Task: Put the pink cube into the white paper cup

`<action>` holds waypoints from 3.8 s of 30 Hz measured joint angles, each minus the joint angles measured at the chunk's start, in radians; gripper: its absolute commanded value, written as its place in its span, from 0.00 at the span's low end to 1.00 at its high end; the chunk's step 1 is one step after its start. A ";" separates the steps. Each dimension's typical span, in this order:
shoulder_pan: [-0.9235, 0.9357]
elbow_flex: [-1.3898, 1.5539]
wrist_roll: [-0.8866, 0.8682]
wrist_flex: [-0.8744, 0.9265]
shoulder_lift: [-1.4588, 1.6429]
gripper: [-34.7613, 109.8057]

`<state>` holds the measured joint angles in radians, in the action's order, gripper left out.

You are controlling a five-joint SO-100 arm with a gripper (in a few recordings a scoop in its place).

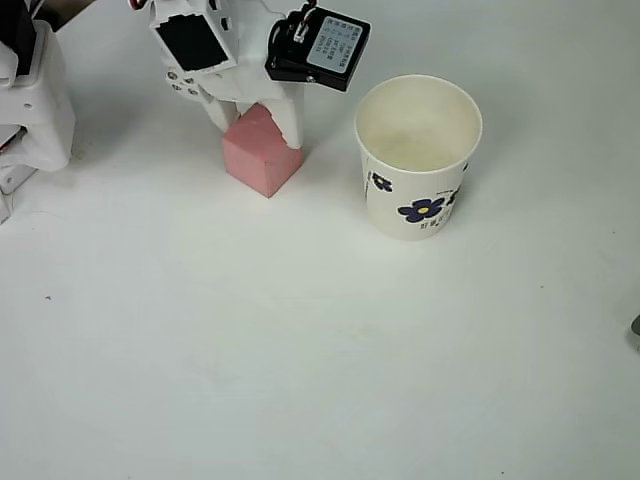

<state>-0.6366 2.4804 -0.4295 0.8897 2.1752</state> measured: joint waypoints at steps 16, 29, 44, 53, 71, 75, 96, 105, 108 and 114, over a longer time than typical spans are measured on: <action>-0.003 -0.003 0.000 0.034 0.000 0.32; 0.008 -0.193 0.054 0.241 0.000 0.32; 0.049 -0.359 0.158 0.339 0.000 0.32; 0.080 -0.505 0.227 0.422 -0.025 0.32; 0.121 -0.818 0.351 0.522 -0.210 0.32; 0.129 -0.882 0.371 0.538 -0.238 0.32; 0.133 -1.111 0.425 0.555 -0.454 0.32; 0.120 -1.239 0.442 0.555 -0.574 0.32; 0.115 -1.270 0.442 0.555 -0.604 0.32; 0.109 -1.275 0.442 0.555 -0.614 0.38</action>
<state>-0.5277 1.2057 0.0123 1.4450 1.5616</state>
